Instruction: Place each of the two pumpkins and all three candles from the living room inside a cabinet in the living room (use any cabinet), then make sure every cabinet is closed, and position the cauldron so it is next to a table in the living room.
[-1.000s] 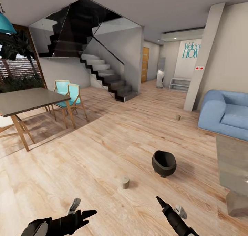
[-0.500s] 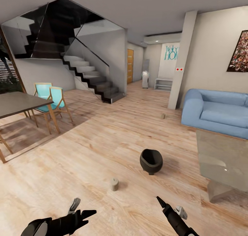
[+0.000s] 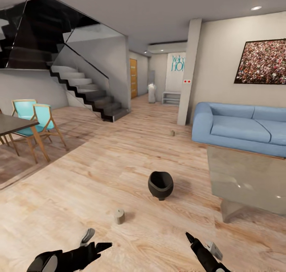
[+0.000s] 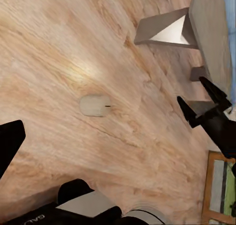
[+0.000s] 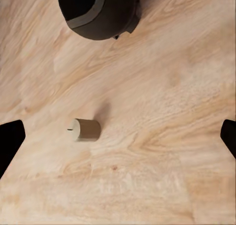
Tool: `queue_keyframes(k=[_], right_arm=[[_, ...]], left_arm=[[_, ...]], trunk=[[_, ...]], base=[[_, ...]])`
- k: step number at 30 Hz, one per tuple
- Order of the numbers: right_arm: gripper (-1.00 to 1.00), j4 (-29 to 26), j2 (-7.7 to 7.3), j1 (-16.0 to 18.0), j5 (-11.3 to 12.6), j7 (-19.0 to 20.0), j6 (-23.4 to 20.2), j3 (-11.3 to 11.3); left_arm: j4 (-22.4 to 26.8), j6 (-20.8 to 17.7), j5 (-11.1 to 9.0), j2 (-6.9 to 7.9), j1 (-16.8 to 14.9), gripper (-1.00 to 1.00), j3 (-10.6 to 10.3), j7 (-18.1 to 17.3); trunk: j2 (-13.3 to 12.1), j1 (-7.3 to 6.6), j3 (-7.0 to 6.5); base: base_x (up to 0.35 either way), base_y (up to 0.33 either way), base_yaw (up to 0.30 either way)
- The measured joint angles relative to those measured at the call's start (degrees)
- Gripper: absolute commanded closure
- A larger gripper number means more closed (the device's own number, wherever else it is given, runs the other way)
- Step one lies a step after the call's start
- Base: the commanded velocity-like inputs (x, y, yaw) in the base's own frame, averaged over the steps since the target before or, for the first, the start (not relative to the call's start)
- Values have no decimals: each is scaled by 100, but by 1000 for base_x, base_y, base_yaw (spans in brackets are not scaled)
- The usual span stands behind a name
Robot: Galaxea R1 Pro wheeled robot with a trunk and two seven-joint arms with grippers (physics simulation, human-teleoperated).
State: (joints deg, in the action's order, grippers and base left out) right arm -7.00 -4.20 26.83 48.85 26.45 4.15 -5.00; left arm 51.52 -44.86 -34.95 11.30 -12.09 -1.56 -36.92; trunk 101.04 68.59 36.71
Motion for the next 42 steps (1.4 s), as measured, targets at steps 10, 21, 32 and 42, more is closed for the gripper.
queue_keyframes(k=[10,21,32,42], right_arm=[[-100,-366,-36,11,-264,-3087,107,389],[-100,-537,-10,11,-511,-4078,125,767],[-100,-536,0,12,-518,-4039,121,934],[-100,-544,1,12,-519,-4063,135,1032]], left_arm=[[-49,1295,-77,-492,-428,-100,44,3809],[-982,2422,-5,-883,-461,-100,-1,4987],[-1067,2436,-22,-829,-451,-100,-29,4985],[-1068,2421,-57,-818,-444,-100,-21,4965]], trunk=[[0,0,-56],[0,0,-128],[0,-3,-175],[0,0,-175]], base=[[0,0,-245],[13,0,-223],[280,0,-122],[40,0,-1]])
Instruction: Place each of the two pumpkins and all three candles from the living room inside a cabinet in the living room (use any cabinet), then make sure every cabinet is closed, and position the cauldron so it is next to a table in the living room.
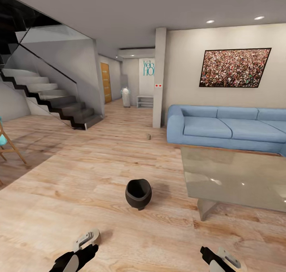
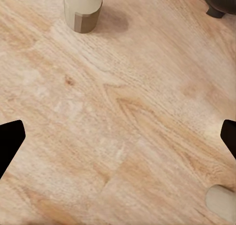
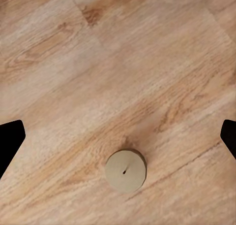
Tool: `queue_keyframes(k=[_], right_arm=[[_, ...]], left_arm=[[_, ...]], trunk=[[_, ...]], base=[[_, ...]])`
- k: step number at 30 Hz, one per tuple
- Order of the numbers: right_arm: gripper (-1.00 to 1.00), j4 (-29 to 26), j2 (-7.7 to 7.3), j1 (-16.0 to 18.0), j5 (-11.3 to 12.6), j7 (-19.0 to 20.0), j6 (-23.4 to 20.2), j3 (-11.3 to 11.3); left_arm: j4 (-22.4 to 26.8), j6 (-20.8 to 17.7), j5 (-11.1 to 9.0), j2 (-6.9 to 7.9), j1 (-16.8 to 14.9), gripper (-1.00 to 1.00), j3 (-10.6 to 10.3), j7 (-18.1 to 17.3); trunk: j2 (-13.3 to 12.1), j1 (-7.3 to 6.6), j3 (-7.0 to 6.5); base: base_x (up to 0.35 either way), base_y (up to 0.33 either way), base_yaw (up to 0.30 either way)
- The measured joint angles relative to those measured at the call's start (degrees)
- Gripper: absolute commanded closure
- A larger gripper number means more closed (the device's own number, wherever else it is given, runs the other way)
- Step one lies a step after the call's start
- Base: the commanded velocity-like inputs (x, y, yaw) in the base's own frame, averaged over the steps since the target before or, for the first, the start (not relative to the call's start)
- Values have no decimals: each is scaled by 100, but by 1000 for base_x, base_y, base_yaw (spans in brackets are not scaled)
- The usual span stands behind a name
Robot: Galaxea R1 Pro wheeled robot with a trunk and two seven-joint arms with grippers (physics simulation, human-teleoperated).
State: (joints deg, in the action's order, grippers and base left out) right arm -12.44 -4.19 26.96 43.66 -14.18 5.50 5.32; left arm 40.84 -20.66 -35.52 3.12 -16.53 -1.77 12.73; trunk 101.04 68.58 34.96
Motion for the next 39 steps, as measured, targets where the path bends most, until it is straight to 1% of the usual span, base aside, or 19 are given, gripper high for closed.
queue_keyframes(k=[6,10,13,14,17,19,20,23,24,26,28,30,34,39], right_arm=[[-100,10,1,0,-10,-5,3,21],[-100,83,-1,0,-48,-25,-34,140],[-100,115,-13,0,-39,-36,-89,172],[-100,121,-17,0,-37,-39,-156,176],[-100,134,-24,3,-33,-40,-557,182],[-100,141,-24,8,-25,-38,-771,186],[-100,143,-25,10,-24,-40,-832,189],[-100,145,-20,15,-23,-42,-918,192],[-100,145,-19,15,-24,-43,-930,193],[-100,145,-17,14,-24,-43,-943,193],[-100,145,-18,12,-24,-44,-945,193],[-100,145,-14,11,-28,-44,-930,193],[-100,145,-13,11,-32,-44,-914,193],[-100,132,-10,11,-38,-39,-909,193]], left_arm=[[0,-29,10,11,10,-100,27,-42],[5,-34,15,7,10,-100,18,-46],[25,-36,18,7,10,-100,12,-46],[48,-41,16,6,10,-100,10,-47],[171,-90,10,1,10,-100,-10,-50],[365,-283,10,-13,0,-100,-3,-47],[590,-498,9,-29,-6,-100,-2,-42],[1647,-1466,4,-74,-13,-100,18,22],[1991,-1735,-2,-91,-14,-100,20,33],[2524,-2055,-32,-115,-14,-100,38,44],[2794,-2191,-107,-125,-14,-100,48,44],[2910,-2247,-248,-130,-14,-100,25,47],[2970,-2286,-334,-121,-14,-100,34,29],[2983,-2307,-358,-64,-14,-100,58,4]], trunk=[[0,-3,0],[0,-1,0],[0,0,0],[0,0,0],[0,0,0],[0,0,0],[0,0,0],[0,0,-1],[0,0,-1],[0,0,0],[79,43,35],[159,87,71],[319,175,143],[520,285,233]], base=[[215,-27,0],[94,-36,0],[19,-7,0],[7,-3,0],[3,-1,0],[1,0,0],[0,0,0],[0,0,0],[0,0,0],[0,0,0],[0,0,0],[0,0,0],[0,0,0],[0,0,0]])
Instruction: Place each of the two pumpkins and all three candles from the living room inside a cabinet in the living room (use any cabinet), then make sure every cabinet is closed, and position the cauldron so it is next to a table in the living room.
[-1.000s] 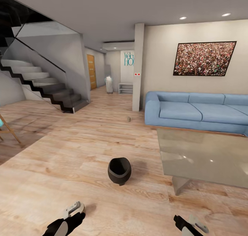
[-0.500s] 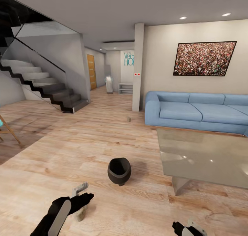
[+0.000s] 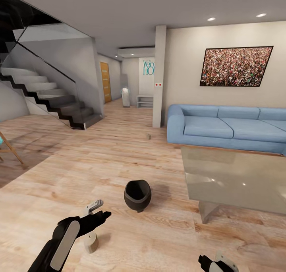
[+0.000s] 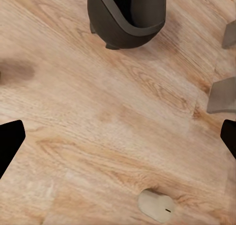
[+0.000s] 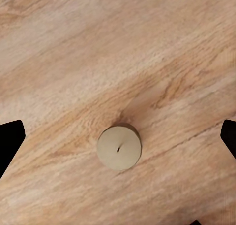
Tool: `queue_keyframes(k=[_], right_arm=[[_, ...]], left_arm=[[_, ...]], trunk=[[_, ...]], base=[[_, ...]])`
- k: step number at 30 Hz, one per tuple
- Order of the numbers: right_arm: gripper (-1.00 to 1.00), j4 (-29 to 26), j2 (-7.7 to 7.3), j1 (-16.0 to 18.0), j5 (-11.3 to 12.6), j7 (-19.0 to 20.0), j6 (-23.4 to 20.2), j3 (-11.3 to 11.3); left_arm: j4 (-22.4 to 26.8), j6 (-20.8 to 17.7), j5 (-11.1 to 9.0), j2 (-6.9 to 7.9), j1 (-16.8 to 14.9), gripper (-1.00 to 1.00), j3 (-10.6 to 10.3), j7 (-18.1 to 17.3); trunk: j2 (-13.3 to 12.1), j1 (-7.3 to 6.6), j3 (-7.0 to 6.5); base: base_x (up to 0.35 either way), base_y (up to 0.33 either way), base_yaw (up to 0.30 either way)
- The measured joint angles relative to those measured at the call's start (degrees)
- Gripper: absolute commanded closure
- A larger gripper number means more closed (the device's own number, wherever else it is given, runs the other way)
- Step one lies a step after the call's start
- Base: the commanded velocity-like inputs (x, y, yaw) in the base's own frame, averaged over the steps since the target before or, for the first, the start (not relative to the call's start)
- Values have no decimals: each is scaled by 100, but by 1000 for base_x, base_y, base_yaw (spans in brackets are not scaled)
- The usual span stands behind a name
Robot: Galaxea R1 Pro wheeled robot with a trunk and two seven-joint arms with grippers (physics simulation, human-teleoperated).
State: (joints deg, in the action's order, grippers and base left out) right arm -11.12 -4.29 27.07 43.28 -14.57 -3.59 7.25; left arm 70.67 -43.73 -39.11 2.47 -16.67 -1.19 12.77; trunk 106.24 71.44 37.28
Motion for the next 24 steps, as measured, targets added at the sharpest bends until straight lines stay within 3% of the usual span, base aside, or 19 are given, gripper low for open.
queue_keyframes(k=[9,11,13,16,20,24], right_arm=[[-100,-5,13,0,-7,1,16,0],[-100,-5,17,0,-13,2,18,0],[-100,-5,19,0,-18,3,21,0],[-100,-6,20,0,-23,2,51,0],[-100,-7,20,0,-37,1,96,6],[-100,-7,23,0,-127,4,103,8]], left_arm=[[1,-50,-12,4,0,-100,0,-27],[7,-163,-123,5,0,-100,-1,-40],[11,-316,-445,15,0,-100,-6,-55],[25,-580,-1133,122,-7,-100,-10,-104],[3,-782,-1891,496,-9,-100,-12,-513],[-10,-941,-2471,809,-9,-100,-24,-1061]], trunk=[[361,198,162],[441,242,198],[522,286,233],[642,352,287],[802,439,359],[963,527,431]], base=[[0,0,0],[0,0,0],[0,0,0],[0,0,0],[0,0,0],[0,0,0]])
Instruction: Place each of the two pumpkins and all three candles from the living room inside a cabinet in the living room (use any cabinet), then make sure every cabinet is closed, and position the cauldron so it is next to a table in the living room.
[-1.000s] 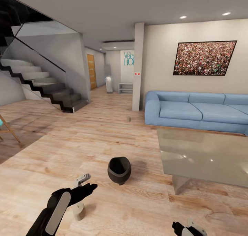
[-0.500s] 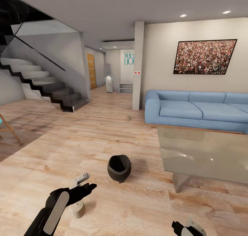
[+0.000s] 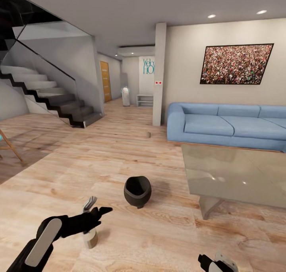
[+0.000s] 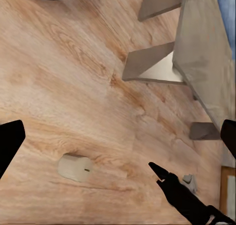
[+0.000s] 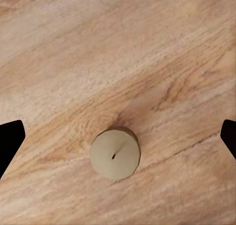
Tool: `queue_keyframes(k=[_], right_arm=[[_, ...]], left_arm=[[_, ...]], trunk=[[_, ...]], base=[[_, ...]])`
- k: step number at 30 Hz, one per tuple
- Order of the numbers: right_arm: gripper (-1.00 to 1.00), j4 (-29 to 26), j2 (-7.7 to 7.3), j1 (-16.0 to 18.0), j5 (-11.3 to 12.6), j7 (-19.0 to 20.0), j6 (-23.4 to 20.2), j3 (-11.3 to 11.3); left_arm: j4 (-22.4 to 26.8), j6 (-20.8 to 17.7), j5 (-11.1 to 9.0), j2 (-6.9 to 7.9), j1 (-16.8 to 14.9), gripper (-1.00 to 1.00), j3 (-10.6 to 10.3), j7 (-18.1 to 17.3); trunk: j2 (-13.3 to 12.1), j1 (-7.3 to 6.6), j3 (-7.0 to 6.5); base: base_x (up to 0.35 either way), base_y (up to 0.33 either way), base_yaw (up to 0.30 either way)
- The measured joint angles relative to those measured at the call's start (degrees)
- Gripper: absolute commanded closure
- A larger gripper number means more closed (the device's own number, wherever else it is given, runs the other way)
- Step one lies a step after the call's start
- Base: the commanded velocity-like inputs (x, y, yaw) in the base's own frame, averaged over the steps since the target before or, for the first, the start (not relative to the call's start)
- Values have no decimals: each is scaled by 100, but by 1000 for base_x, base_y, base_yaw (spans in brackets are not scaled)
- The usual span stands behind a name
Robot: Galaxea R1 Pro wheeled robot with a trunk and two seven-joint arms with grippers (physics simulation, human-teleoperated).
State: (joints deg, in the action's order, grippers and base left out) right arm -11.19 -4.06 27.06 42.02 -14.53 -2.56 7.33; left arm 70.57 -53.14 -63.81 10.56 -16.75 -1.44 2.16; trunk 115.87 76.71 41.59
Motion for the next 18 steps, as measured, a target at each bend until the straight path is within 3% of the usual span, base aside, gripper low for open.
queue_keyframes(k=[4,11,18], right_arm=[[-100,-7,5,0,-29,5,5,0],[-100,-11,1,0,-43,5,17,0],[-100,-15,5,0,-43,5,11,4]], left_arm=[[-5,-294,-199,99,0,-100,13,-192],[-6,-377,-700,221,1,-100,-59,-231],[-6,-391,-869,240,3,-100,-100,-240]], trunk=[[160,88,72],[441,242,198],[722,396,323]], base=[[0,0,0],[0,0,0],[0,0,0]])
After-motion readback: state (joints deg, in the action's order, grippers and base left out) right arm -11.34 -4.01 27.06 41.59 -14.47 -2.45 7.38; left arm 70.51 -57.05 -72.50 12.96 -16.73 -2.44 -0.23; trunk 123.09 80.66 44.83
